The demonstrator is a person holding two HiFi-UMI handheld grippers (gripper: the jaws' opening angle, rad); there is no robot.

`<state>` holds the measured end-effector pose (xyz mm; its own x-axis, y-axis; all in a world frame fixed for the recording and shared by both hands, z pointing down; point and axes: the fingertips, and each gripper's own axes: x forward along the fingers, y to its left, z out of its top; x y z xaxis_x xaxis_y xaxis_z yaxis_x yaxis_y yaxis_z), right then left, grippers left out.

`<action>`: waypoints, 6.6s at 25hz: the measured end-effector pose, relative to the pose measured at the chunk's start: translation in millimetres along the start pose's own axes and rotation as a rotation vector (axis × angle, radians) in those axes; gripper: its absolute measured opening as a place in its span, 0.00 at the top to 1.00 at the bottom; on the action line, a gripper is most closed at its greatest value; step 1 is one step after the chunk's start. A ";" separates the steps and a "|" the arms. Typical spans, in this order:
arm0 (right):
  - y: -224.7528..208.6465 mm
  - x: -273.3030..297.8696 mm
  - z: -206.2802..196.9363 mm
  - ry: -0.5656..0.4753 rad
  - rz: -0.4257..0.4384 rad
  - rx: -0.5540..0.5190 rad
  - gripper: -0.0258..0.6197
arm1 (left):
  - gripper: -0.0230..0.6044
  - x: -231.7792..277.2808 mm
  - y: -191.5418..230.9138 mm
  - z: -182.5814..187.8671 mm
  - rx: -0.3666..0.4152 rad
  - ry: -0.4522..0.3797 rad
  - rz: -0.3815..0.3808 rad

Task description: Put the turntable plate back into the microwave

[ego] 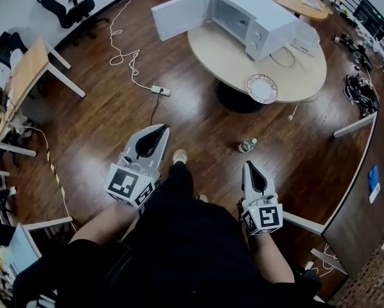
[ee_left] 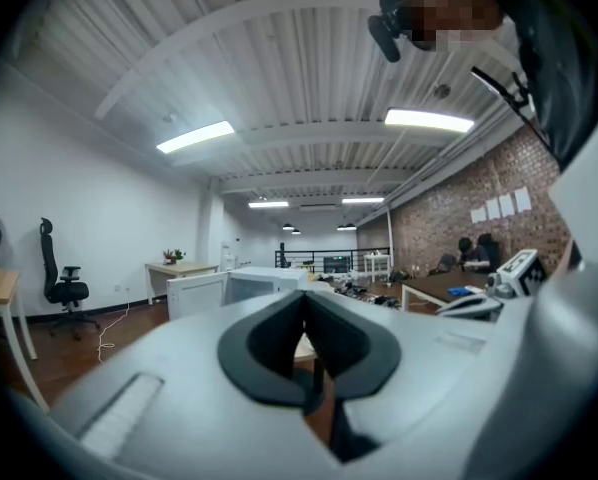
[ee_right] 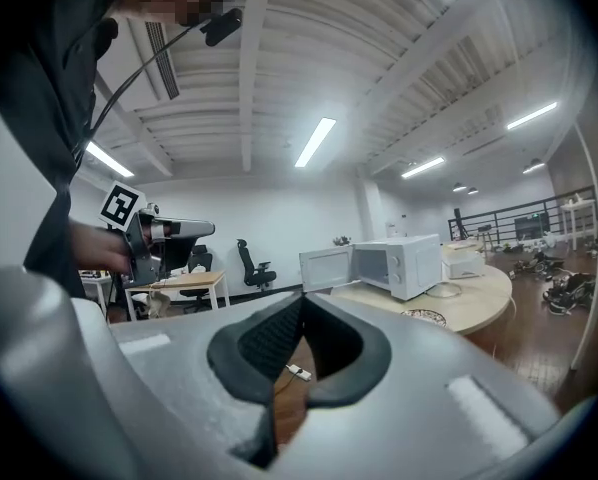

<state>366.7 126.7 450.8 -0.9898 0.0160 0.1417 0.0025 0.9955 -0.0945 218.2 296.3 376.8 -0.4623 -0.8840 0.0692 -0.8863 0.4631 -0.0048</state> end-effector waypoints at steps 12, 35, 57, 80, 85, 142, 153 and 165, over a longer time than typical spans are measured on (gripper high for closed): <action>-21.1 37.9 3.5 0.017 -0.061 0.022 0.96 | 0.96 57.9 23.8 -3.3 -0.015 0.004 -0.078; -41.4 193.6 38.9 0.052 -0.129 0.034 0.96 | 0.96 162.9 147.8 4.8 -0.051 0.016 -0.164; -30.8 277.5 57.9 0.035 -0.177 0.012 0.96 | 0.96 201.0 232.7 6.0 -0.067 -0.032 -0.201; -56.3 342.3 49.3 0.029 -0.119 0.036 0.96 | 0.96 250.4 265.2 8.1 -0.024 -0.018 -0.177; -74.7 367.0 56.6 0.028 -0.117 0.038 0.96 | 0.96 280.0 274.2 11.9 -0.022 -0.008 -0.191; -241.3 482.1 83.5 -0.005 -0.225 0.140 0.96 | 0.96 547.8 268.7 61.4 0.026 0.054 -0.401; -238.4 473.8 102.8 -0.050 -0.464 0.086 0.96 | 0.96 580.6 261.0 75.6 0.021 -0.012 -0.623; -205.7 497.6 125.9 -0.065 -0.621 0.026 0.96 | 0.95 568.5 280.4 72.6 0.027 0.001 -0.838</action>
<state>-144.3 -81.8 416.7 -0.8120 -0.5715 0.1182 -0.5789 0.8145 -0.0381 -295.1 -81.1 342.4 0.3497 -0.9349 0.0610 -0.9369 -0.3488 0.0248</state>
